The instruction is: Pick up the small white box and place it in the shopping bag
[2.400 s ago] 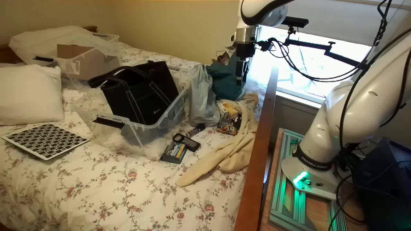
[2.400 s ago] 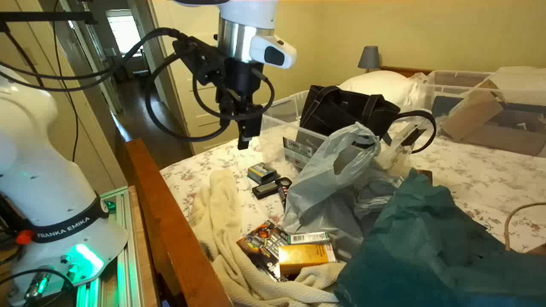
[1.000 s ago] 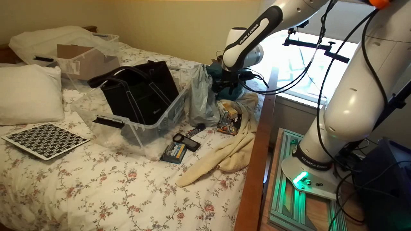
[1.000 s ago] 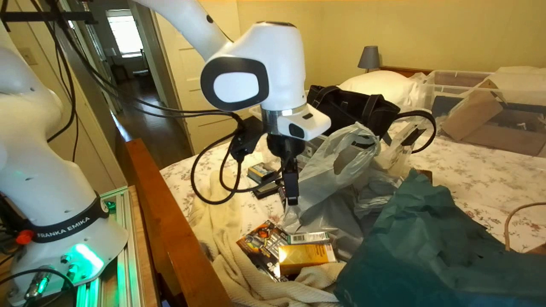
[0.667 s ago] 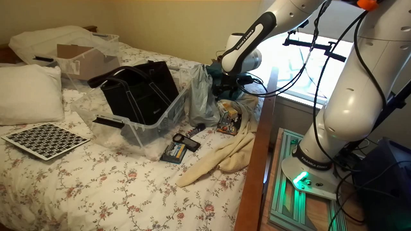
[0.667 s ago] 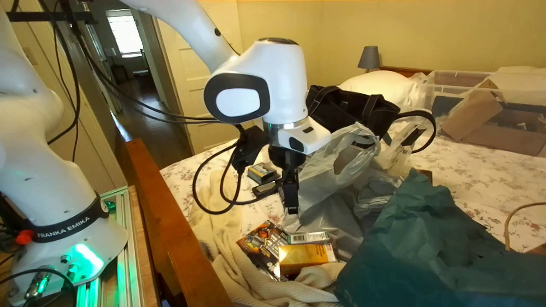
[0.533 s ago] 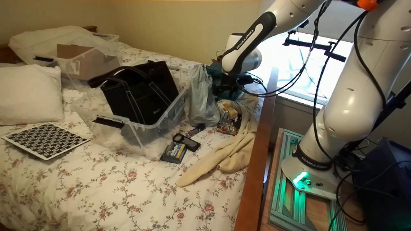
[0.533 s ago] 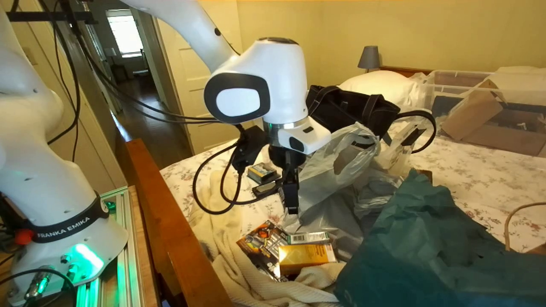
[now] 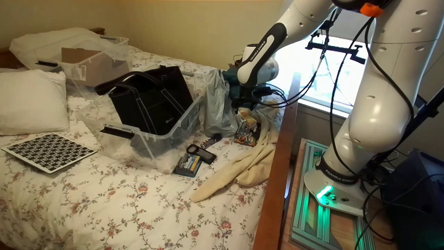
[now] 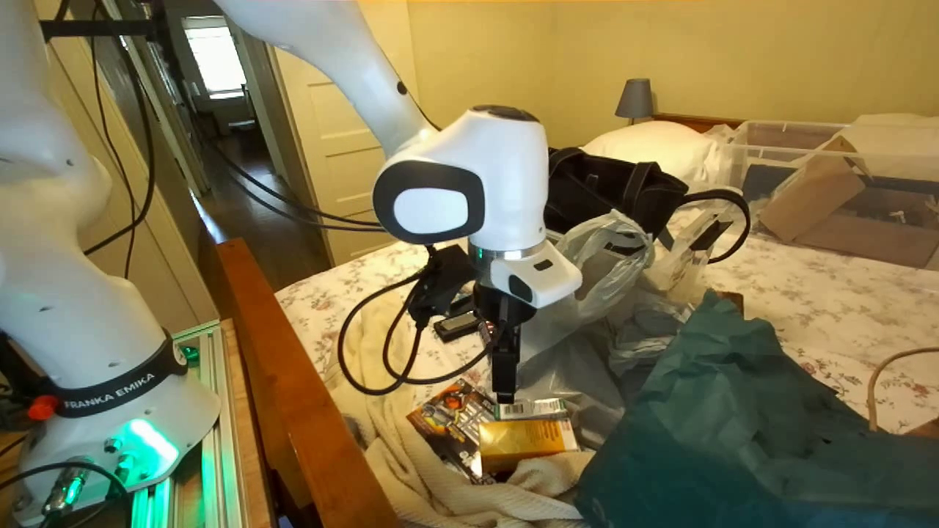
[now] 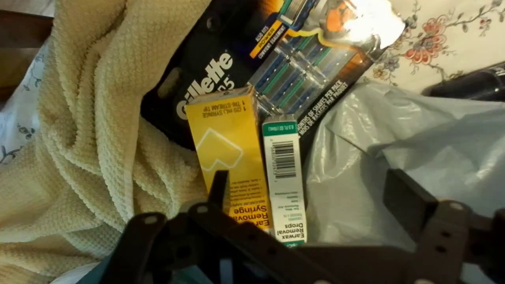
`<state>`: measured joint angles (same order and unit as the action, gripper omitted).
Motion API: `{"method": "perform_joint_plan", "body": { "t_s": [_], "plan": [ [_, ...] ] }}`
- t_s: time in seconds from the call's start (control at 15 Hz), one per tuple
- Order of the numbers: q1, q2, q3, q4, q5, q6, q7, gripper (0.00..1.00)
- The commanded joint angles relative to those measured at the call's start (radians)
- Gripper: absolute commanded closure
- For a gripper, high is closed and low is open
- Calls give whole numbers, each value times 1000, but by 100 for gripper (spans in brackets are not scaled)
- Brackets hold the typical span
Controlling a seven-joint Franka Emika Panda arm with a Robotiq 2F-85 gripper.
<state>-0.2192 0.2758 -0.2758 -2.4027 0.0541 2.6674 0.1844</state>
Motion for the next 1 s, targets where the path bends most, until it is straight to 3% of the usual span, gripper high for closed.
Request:
{"method": "perform_joint_plan", "body": {
  "t_s": [0.0,0.33,0.4,0.53,0.8,0.87,0.93],
  "plan": [
    [-23,101,20,69,64,39,16,0],
    [-44,172,46,123,131,53,12,2],
    [-46,182,49,133,138,55,13,24],
    [-46,200,50,147,145,62,15,31],
    [-40,225,42,172,140,64,31,61],
    [-39,230,40,177,138,64,34,55],
    [-38,234,39,181,137,63,36,65]
  ]
}}
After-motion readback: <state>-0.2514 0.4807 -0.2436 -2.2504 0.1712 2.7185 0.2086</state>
